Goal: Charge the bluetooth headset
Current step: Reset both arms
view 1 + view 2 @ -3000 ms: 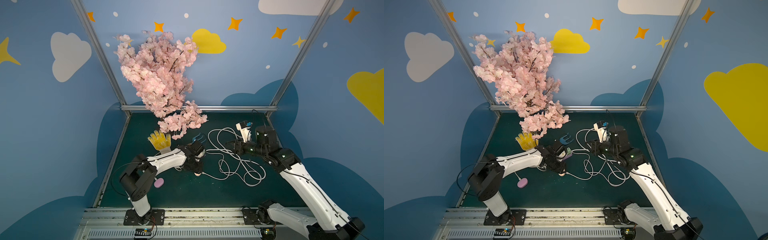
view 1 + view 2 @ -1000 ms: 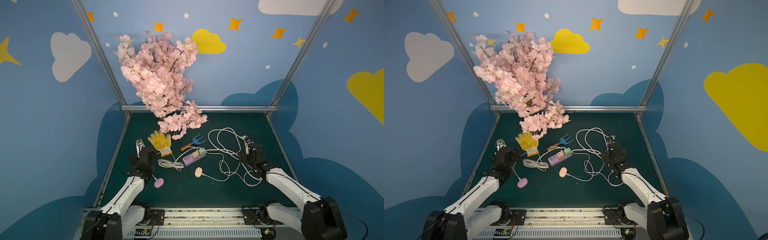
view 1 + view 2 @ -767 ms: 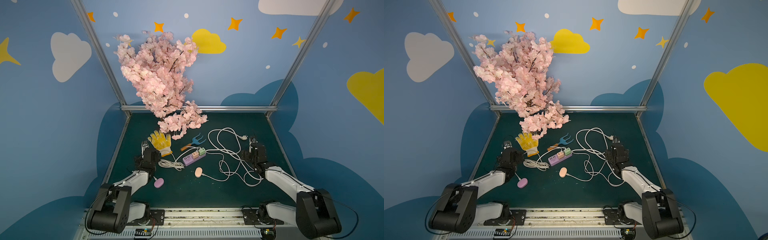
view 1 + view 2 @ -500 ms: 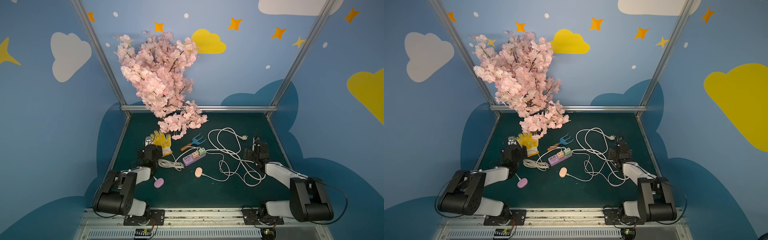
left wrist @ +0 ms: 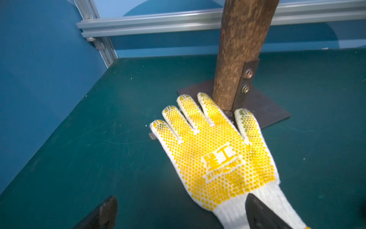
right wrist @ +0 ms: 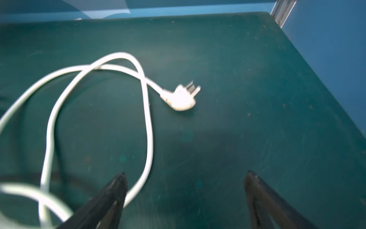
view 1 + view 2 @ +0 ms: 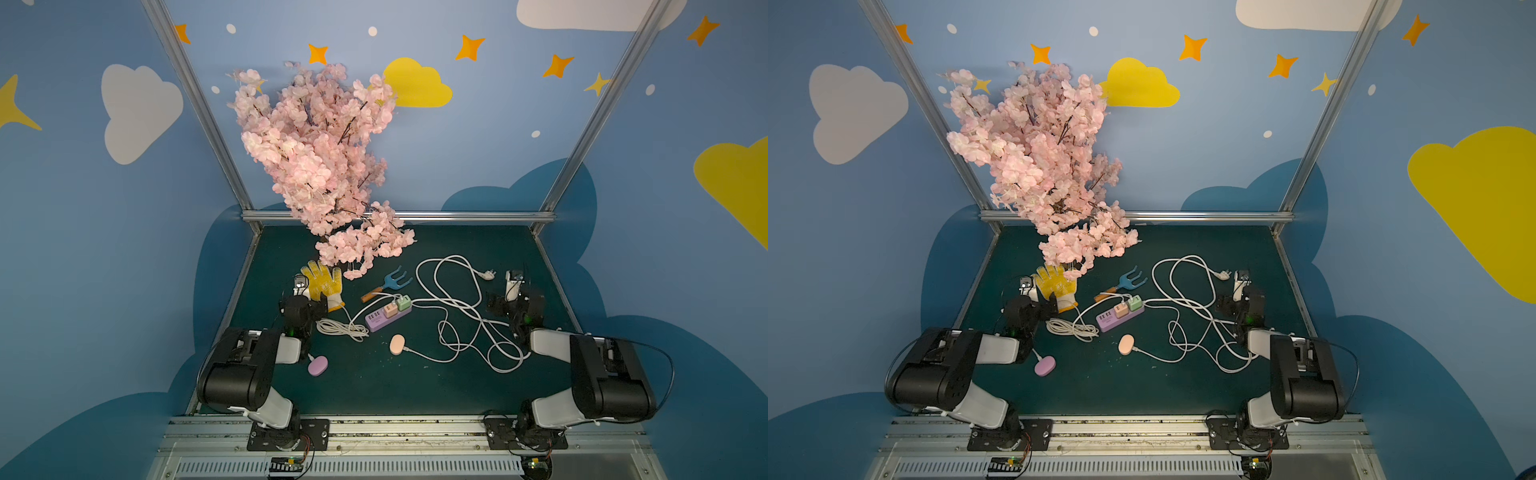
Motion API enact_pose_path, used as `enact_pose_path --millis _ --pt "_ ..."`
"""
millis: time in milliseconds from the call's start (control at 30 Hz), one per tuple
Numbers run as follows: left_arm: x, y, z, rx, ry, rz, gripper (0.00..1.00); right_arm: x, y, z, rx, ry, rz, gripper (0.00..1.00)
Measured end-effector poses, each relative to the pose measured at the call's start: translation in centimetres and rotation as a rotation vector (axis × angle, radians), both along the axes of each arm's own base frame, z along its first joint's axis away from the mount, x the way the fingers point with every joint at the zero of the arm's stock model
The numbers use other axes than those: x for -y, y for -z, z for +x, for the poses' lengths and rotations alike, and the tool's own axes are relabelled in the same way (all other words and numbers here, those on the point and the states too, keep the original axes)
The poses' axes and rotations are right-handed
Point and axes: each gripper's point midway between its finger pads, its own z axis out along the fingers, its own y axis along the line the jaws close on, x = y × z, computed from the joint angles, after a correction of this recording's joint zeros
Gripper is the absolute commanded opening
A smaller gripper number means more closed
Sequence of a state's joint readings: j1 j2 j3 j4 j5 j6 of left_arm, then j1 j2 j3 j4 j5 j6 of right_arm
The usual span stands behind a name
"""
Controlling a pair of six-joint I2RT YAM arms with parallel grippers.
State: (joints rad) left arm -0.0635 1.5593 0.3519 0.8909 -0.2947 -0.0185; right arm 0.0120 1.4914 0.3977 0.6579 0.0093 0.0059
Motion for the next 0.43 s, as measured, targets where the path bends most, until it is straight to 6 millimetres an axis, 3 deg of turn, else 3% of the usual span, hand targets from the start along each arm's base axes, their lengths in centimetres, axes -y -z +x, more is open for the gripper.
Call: enact_pose_path --millis 100,267,433 --pt "0.1 -0.4 0.3 0.011 0.008 -0.005 1.00 -0.1 2.3 -1.5 -0.060 -0.006 0.002 0.92" --pt "0.1 -0.3 0.3 0.005 0.013 -0.009 1.00 -0.3 -1.3 1.2 0.050 -0.018 -0.003 0.92" --pt "-0.4 -0.3 0.6 -0.006 0.027 -0.041 1.00 -0.4 -1.8 1.5 0.043 -0.022 -0.007 0.92"
